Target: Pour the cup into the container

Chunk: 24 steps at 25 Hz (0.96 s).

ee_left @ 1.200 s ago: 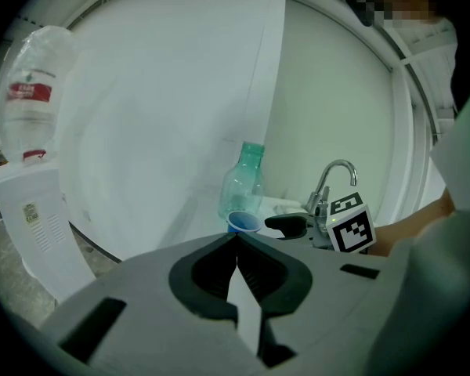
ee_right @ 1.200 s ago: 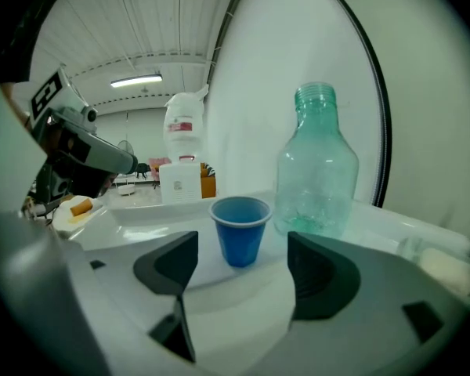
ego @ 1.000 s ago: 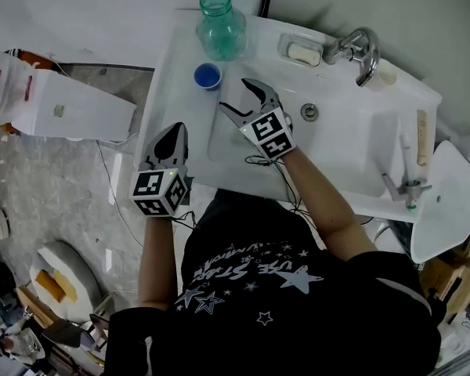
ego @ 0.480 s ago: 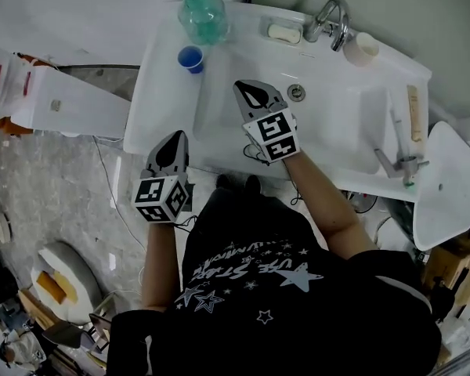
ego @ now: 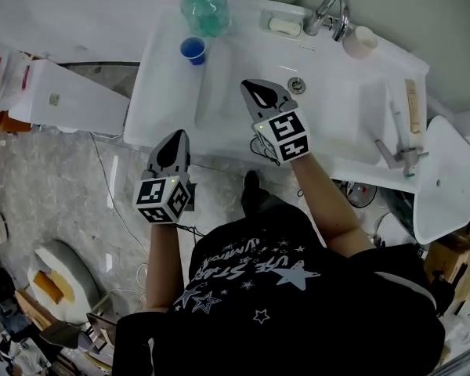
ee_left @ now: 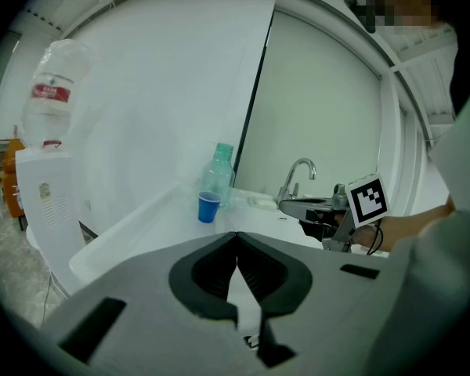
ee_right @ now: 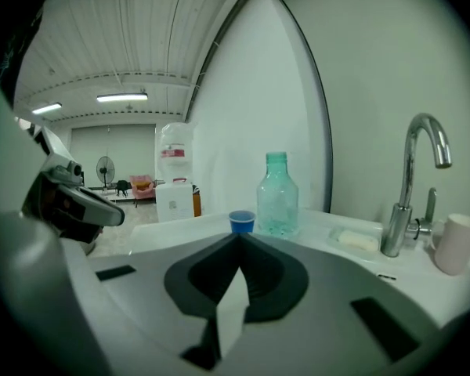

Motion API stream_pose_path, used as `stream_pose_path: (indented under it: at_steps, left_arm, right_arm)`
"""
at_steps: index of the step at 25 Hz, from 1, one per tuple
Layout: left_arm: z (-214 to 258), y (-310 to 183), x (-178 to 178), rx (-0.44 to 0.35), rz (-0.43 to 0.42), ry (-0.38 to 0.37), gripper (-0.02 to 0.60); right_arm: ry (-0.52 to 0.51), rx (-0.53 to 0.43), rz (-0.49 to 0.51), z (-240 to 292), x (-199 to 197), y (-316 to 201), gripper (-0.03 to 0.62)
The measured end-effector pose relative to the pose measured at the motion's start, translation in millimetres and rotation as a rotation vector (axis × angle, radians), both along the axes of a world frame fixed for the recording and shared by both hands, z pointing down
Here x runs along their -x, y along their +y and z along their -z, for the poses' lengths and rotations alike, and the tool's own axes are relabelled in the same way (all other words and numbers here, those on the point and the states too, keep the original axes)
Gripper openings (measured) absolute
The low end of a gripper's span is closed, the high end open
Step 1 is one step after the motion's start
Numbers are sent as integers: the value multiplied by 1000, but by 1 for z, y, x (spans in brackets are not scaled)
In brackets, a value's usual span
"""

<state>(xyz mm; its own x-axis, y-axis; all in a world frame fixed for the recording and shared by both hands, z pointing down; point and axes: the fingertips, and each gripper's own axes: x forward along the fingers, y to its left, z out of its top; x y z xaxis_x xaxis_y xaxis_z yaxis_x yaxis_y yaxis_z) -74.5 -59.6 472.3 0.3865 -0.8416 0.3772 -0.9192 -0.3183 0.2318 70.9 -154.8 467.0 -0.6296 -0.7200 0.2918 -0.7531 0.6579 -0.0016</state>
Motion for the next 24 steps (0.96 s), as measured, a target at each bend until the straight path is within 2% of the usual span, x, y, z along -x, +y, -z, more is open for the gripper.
stream_pose_path:
  at_steps: [6,13,16,24]
  left_arm:
    - [-3,49,29,4,54,31,11]
    - [4,121,59,4,78,34,11]
    - [10,148,68,-25,83,31,11]
    - [22,231,67,-69,81,26,11]
  right_arm:
    - [56,-27,37,14,23,35,6]
    - [50,-61,60,31,57,97,6]
    - [47,-76,72,39,66,127,5]
    - [34,-104,76,53,64,209,6]
